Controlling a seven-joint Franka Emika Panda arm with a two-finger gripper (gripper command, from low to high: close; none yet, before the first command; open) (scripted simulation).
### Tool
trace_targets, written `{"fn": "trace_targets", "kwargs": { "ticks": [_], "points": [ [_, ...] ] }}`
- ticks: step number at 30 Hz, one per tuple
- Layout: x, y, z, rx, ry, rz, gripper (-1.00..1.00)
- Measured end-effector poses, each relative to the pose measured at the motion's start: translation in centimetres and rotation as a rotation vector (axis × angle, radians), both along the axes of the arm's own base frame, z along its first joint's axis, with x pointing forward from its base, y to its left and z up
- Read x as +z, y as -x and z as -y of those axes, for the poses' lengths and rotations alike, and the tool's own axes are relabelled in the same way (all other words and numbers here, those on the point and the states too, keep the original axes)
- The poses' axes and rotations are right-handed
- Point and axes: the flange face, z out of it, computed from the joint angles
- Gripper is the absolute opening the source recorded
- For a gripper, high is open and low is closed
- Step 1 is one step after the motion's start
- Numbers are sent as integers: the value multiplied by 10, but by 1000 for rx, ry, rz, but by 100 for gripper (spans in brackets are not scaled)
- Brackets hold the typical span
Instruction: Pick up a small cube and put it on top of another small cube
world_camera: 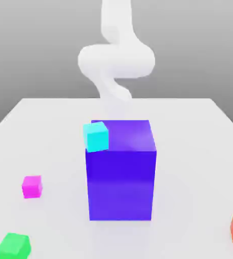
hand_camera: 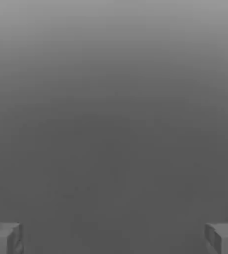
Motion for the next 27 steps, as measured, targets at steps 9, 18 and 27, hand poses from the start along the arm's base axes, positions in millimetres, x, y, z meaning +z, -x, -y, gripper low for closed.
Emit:
{"fn": "trace_targets", "kwargs": {
  "ticks": [9,18,27],
  "points": [
    [-223,-35,136,-538,-233,-285,0],
    [-423,72,224,-1110,-459,-517,0],
    [-529,109,224,-1248,-508,-582,0]
  ]
}}
